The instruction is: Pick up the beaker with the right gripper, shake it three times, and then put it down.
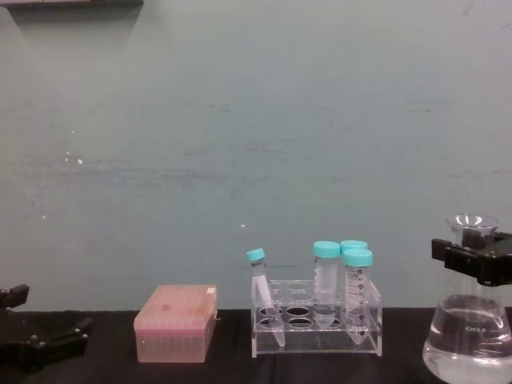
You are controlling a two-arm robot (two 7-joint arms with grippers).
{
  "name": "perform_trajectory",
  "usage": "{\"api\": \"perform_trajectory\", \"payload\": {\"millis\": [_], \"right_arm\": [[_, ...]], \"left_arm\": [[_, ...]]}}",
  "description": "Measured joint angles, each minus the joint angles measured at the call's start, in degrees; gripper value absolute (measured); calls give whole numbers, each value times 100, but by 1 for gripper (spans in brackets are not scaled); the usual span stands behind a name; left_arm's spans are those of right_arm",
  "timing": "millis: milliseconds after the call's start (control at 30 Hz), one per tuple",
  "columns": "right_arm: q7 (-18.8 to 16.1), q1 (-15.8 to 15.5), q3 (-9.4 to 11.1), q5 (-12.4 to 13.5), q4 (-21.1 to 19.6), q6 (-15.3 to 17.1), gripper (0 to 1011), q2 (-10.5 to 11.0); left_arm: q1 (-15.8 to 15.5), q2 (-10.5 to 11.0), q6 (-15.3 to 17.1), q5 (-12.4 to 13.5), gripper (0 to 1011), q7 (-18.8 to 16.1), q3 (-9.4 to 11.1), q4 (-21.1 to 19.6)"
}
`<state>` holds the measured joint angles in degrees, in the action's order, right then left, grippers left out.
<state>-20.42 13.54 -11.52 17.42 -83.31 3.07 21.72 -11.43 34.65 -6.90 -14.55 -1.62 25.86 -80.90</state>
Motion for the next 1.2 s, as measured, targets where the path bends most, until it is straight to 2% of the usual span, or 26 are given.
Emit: {"api": "perform_trajectory", "payload": {"millis": [1200], "right_arm": [[-6,-19,-9,10,-10,-3,457,10]], "left_arm": [[0,0,0,0,1000,0,0,0]]}}
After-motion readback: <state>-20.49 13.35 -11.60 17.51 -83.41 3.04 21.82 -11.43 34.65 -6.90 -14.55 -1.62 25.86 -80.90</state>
